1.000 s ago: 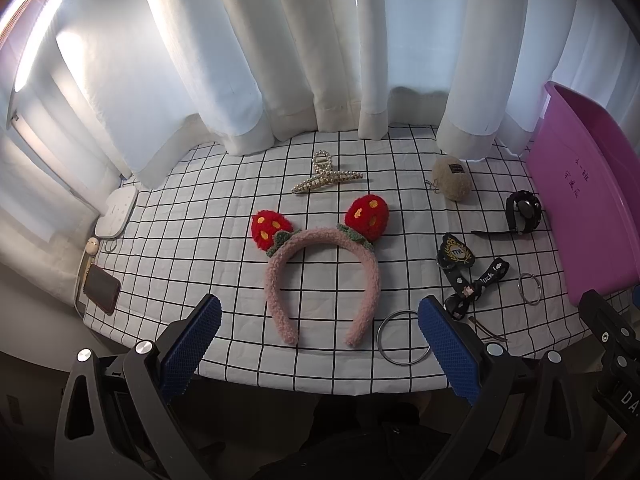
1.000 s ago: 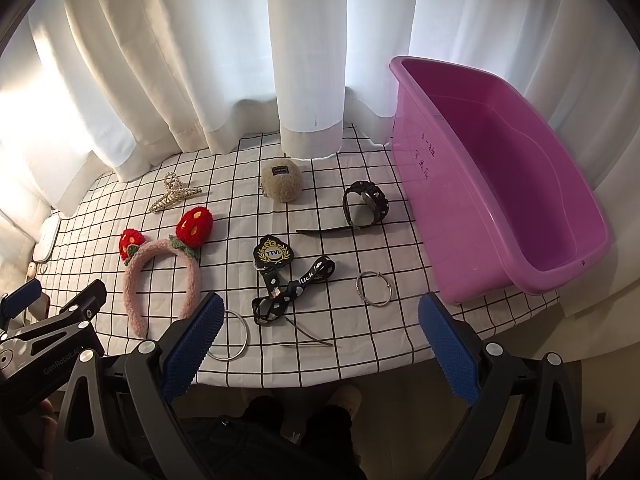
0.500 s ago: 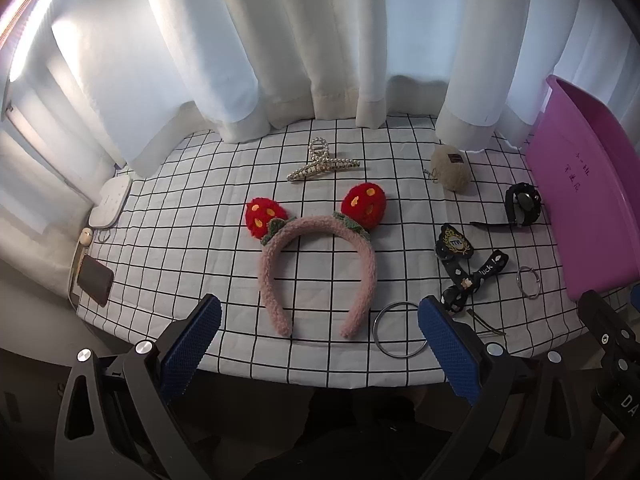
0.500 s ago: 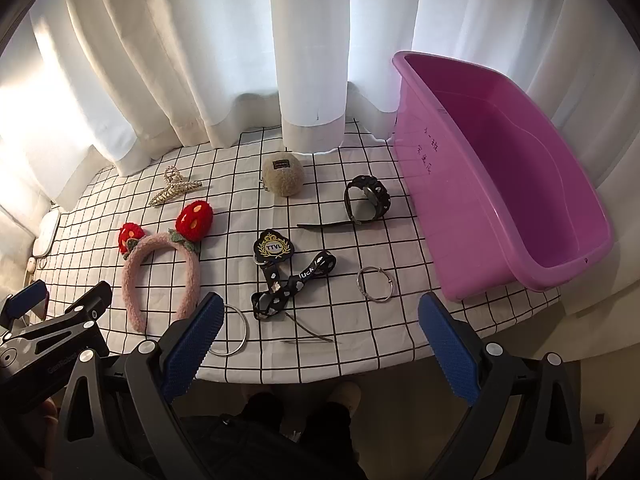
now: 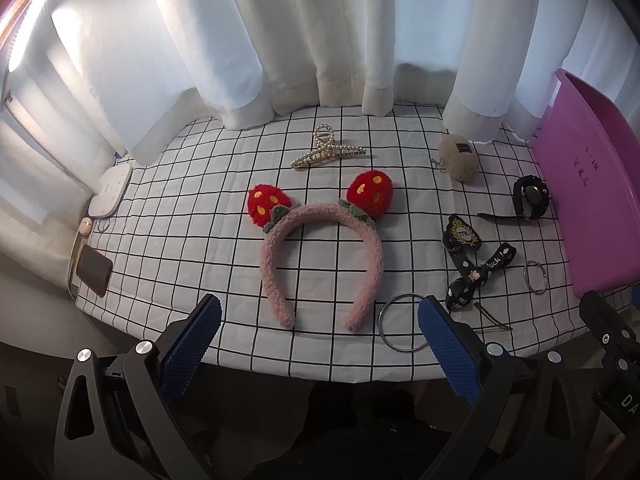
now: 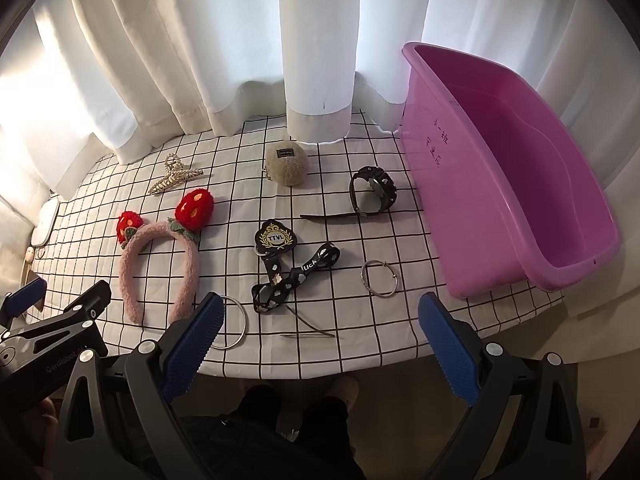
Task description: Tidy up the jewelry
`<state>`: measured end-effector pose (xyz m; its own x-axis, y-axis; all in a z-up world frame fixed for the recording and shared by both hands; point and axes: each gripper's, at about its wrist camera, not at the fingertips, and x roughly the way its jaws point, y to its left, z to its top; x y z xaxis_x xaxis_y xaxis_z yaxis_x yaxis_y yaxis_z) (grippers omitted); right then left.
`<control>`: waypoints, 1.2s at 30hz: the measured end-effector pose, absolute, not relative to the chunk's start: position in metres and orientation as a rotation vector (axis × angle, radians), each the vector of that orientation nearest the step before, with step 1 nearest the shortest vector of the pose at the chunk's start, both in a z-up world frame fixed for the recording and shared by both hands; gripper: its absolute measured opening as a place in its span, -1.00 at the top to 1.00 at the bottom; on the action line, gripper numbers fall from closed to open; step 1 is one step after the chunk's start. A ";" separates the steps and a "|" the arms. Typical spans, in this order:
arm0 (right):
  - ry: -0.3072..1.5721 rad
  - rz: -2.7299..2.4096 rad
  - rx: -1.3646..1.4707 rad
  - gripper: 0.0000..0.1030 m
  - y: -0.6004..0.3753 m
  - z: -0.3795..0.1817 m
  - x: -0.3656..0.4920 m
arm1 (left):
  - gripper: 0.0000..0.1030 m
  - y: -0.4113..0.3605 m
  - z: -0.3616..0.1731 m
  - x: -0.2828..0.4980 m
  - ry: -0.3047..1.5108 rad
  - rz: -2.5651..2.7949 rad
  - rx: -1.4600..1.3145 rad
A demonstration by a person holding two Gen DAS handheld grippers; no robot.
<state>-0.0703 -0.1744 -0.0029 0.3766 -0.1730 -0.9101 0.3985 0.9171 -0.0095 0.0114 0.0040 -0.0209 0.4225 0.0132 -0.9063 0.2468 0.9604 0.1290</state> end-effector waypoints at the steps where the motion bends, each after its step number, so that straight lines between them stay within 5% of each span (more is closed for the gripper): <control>1: 1.135 -0.366 0.231 -0.81 -0.176 -0.005 -0.070 | -0.88 0.007 -0.024 0.014 1.137 -0.140 0.255; 21: 1.372 -0.312 0.268 -0.81 -0.216 -0.147 -0.085 | -0.88 0.086 -0.139 0.031 1.282 -0.195 0.025; 36: 1.337 -0.442 0.276 -0.81 -0.277 -0.178 -0.062 | -0.88 0.101 -0.168 0.039 1.252 -0.144 0.010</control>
